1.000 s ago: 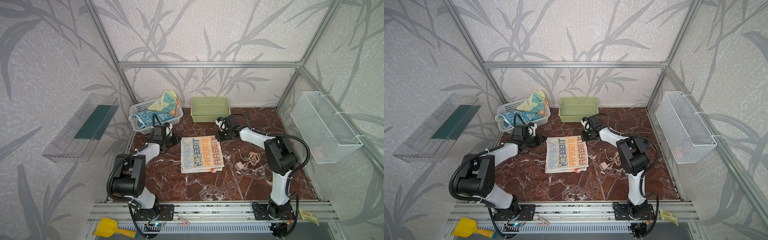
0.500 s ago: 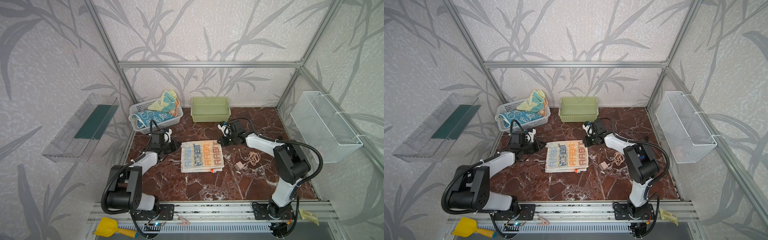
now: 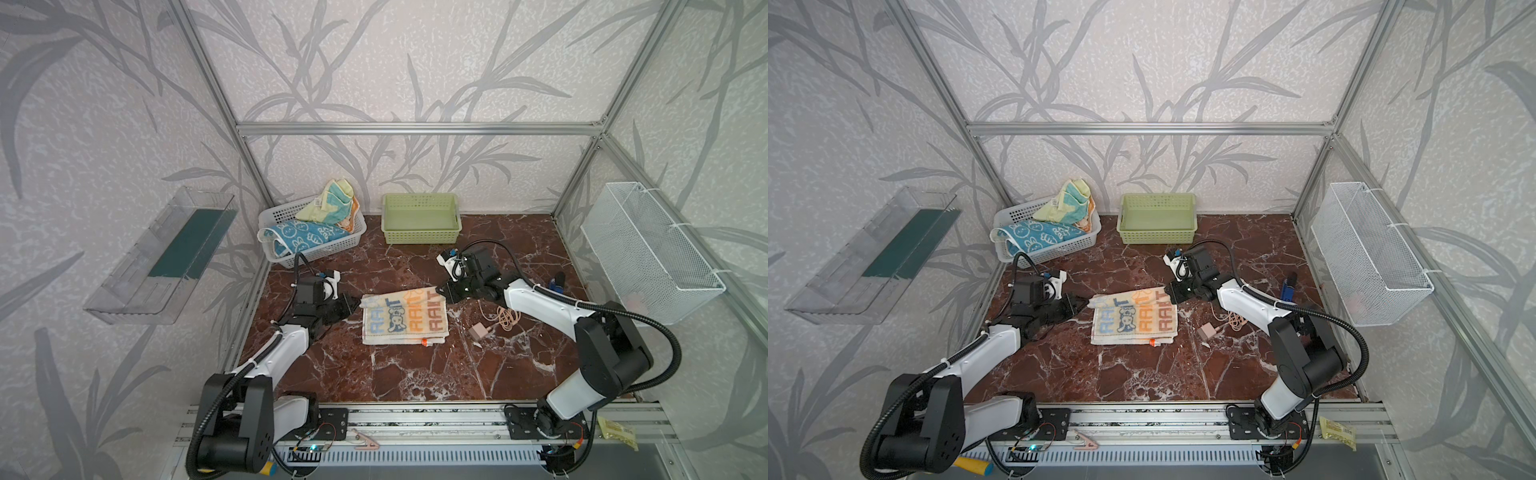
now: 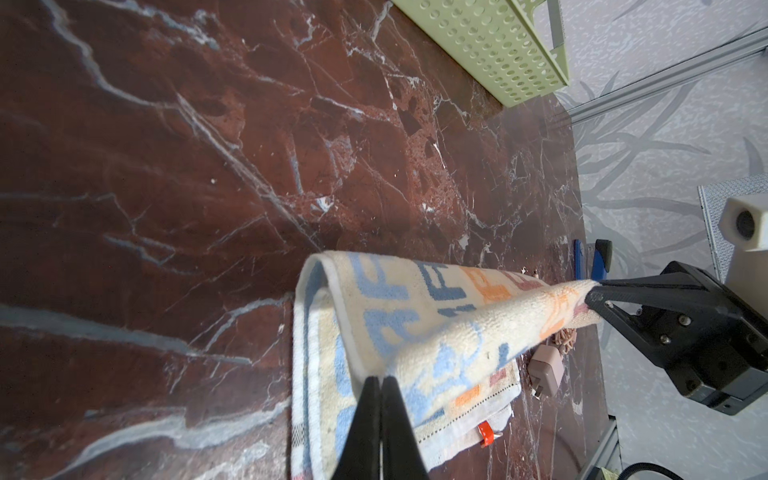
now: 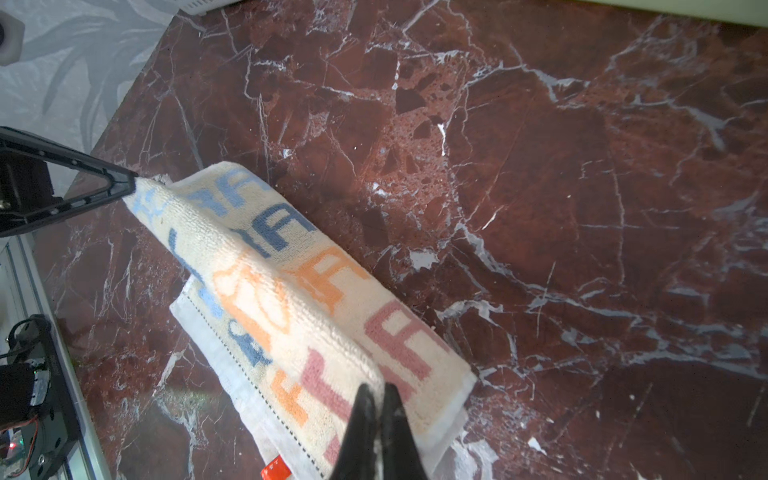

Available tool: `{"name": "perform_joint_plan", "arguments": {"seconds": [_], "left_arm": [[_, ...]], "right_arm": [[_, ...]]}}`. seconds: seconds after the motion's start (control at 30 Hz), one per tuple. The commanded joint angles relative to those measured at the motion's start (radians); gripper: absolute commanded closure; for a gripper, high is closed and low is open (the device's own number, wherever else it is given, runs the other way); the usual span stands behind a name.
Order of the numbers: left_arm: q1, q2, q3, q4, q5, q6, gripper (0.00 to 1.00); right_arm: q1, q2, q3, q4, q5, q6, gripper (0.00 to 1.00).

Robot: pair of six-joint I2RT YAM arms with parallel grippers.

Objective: Fold and stack the towels

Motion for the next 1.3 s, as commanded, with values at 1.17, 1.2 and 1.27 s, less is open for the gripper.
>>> {"name": "perform_joint_plan", "arguments": {"seconds": [1.17,1.2,1.27], "left_arm": [[-0.047,-0.291,-0.207,-0.301,-0.193,-0.109,0.6],[-0.048,-0.302,-0.198,-0.314,-0.207,-0.112,0.59],[-0.047,-0.325,-0.183,-0.326,-0.222,-0.113,0.59]], "right_arm": [[0.052,-0.161,-0.279,-0.117,-0.032,0.128,0.51],[0.051,-0.189,-0.28,-0.137,-0.031,0.143,0.48],[0.052,-0.245,-0.277,-0.172,-0.03,0.172,0.44]]}}
